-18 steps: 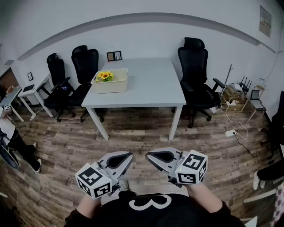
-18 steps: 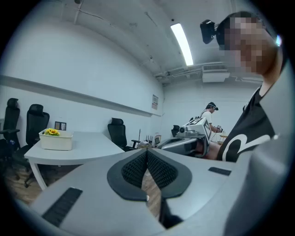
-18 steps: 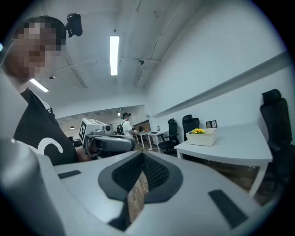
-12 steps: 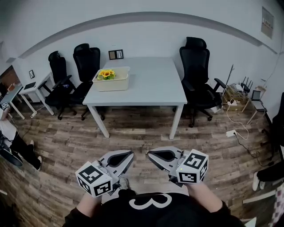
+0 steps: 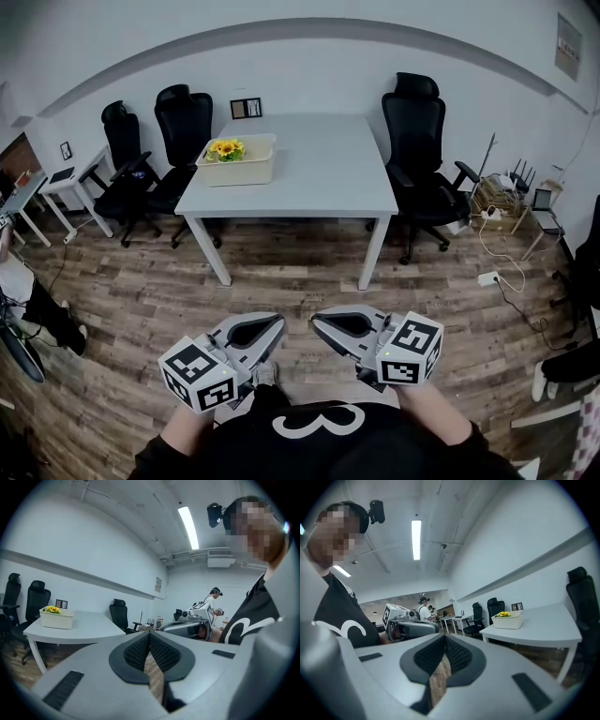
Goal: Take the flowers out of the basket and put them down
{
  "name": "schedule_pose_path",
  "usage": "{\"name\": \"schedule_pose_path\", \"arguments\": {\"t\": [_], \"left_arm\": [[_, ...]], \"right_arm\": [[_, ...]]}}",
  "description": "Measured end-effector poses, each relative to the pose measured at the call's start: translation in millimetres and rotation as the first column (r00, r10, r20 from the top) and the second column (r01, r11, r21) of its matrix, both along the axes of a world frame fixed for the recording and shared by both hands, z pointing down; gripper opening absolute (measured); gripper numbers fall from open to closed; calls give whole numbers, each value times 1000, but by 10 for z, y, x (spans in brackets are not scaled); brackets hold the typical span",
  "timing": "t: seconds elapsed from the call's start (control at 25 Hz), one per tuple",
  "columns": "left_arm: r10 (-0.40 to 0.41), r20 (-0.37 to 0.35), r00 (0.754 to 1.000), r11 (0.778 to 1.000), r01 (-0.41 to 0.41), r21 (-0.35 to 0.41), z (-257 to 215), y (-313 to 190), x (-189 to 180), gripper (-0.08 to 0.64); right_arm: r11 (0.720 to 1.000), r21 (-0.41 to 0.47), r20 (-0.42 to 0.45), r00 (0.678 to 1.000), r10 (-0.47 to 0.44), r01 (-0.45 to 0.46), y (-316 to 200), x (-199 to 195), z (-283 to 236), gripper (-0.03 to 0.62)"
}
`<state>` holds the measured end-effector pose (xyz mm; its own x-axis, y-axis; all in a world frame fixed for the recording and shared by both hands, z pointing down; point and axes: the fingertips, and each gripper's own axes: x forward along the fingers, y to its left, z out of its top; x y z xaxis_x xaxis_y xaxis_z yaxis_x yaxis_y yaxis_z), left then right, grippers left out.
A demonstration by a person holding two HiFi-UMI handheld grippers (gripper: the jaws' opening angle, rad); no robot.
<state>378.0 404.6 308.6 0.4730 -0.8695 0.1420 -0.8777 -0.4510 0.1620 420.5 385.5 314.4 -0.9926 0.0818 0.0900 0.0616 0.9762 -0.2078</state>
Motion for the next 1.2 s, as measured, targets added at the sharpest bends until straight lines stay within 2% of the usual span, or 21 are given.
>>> {"name": "schedule_pose_path", "arguments": {"t": [0.16,0.24,0.32,0.44,0.56,0.72,0.96,1.2], "left_arm": [[-3,-51,999,1000,3,-4,14,-71,-162,12],[-4,-85,996,1000,4,-2,23,-126,-286,12],[-15,-106,994,1000,15,6,47,-196,-456,12],[-32,-111,993,999,33,8,131,-319,-775,12],[-38,-118,992,999,38,2,218,-518,-1157,12],[-27,-170,985,1000,24,-18,300,-880,-1764,12],[-4,-207,978,999,-3,-32,270,-1537,-2710,12],[13,-202,979,1000,-17,-20,151,-1962,-3593,12]], "right_arm": [[999,29,-17,1000,-14,14,-35,-138,22,11],[999,41,13,999,-32,32,-64,-238,-8,11],[998,31,38,998,-57,56,-116,-375,-15,11],[997,14,22,997,-73,73,-250,-681,73,11],[997,-8,9,997,-83,83,-452,-1071,166,11],[993,-52,-12,994,-105,104,-782,-1700,287,11],[988,-111,18,994,-104,106,-1363,-2660,198,11],[994,-74,-12,997,-82,81,-1811,-3549,109,11]]}}
